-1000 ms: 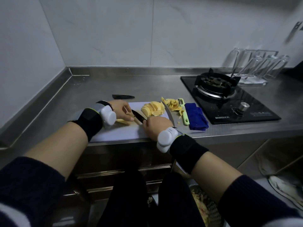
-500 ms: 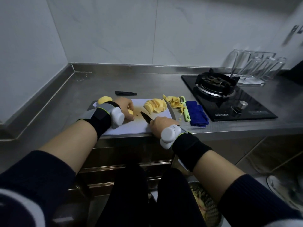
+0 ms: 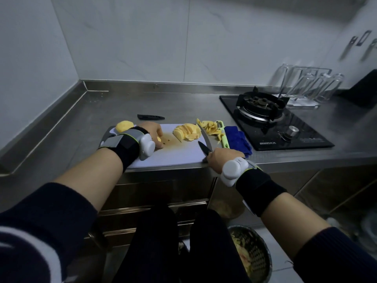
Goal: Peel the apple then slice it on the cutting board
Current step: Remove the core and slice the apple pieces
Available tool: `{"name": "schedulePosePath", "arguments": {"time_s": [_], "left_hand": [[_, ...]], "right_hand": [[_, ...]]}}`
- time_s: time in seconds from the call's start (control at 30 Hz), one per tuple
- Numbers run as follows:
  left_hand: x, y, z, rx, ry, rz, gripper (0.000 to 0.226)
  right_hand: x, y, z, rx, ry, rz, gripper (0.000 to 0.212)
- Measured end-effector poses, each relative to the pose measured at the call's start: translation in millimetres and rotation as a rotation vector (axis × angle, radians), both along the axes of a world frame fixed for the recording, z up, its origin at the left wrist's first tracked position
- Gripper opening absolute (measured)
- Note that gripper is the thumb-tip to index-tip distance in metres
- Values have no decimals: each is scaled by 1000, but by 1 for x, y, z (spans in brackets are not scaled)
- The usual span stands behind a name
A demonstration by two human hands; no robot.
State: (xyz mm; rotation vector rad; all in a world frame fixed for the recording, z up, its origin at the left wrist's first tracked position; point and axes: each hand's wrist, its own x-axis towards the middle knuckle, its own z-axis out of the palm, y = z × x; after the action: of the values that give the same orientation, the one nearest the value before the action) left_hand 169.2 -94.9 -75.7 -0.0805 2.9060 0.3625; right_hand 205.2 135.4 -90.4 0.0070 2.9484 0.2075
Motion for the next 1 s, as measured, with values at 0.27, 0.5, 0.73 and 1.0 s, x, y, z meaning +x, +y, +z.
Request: {"name": "schedulePosePath", "arguments": {"time_s": [0.27, 0.5, 0.73, 1.0], "left_hand": [[0, -4, 3, -35, 51, 64, 49], [1, -8, 8, -44, 85, 77, 48], [0, -12, 8, -30, 76, 92, 47], [2, -26, 8, -32, 66, 73, 47]], "right_hand": [[-6, 9, 13, -8, 22, -46, 23], [-11, 13, 9, -43, 24, -132, 24], [5, -10, 18, -112, 133, 116, 34], [1, -67, 11, -35, 96, 358, 41]]}}
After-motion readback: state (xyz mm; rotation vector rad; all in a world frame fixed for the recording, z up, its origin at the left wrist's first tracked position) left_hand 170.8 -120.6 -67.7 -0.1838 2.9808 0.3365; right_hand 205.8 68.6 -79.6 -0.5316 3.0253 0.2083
